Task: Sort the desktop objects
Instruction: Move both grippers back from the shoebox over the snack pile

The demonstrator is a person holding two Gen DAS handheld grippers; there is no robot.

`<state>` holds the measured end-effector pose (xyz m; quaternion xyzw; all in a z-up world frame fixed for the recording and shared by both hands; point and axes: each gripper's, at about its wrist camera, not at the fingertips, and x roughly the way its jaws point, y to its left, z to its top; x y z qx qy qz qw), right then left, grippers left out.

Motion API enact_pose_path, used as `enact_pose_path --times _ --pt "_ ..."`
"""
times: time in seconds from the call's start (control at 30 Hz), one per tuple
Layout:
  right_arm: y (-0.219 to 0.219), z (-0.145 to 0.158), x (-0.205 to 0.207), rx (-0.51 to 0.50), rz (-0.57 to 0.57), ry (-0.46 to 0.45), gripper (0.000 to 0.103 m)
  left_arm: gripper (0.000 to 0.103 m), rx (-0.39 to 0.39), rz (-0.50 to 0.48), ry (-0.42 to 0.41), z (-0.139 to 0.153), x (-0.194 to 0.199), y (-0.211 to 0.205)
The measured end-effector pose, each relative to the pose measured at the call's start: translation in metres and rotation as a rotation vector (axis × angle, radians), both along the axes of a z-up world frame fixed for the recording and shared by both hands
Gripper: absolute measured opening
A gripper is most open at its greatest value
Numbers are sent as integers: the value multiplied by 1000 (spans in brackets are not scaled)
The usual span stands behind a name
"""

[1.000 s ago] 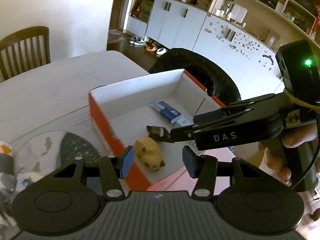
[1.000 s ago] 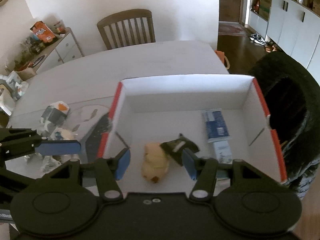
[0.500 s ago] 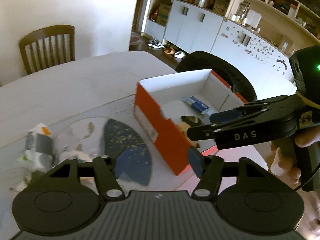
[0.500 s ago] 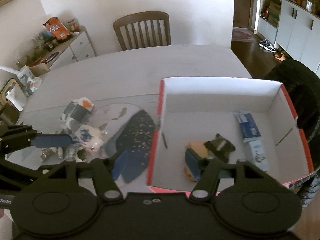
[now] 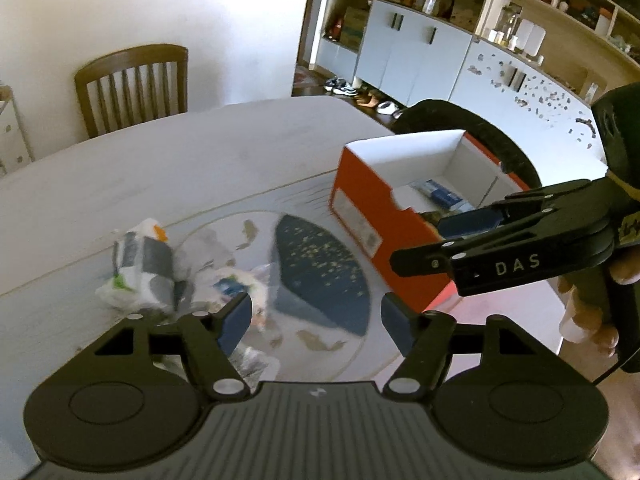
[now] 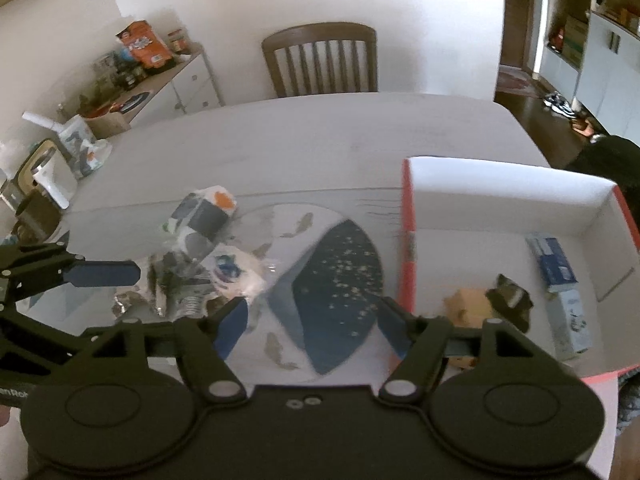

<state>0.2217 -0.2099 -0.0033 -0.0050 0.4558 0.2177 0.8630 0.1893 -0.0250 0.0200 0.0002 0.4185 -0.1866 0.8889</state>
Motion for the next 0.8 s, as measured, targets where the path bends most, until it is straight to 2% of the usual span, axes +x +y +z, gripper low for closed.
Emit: enact_pose_path --times 0.07,0.17,0.53,0.67,0.8 --pt "7 -2 1 1 12 3 73 72 4 7 6 -3 0 8" --pt "15 -5 4 14 35 11 73 79 9 20 11 -7 -1 18" --pt "48 -15 14 -8 124 -1 82 86 24 14 27 -26 7 47" --pt "58 -21 19 -17 152 -4 83 103 31 5 25 -37 10 59" --pt "71 -30 22 -39 194 -3 83 103 32 9 47 -49 15 76"
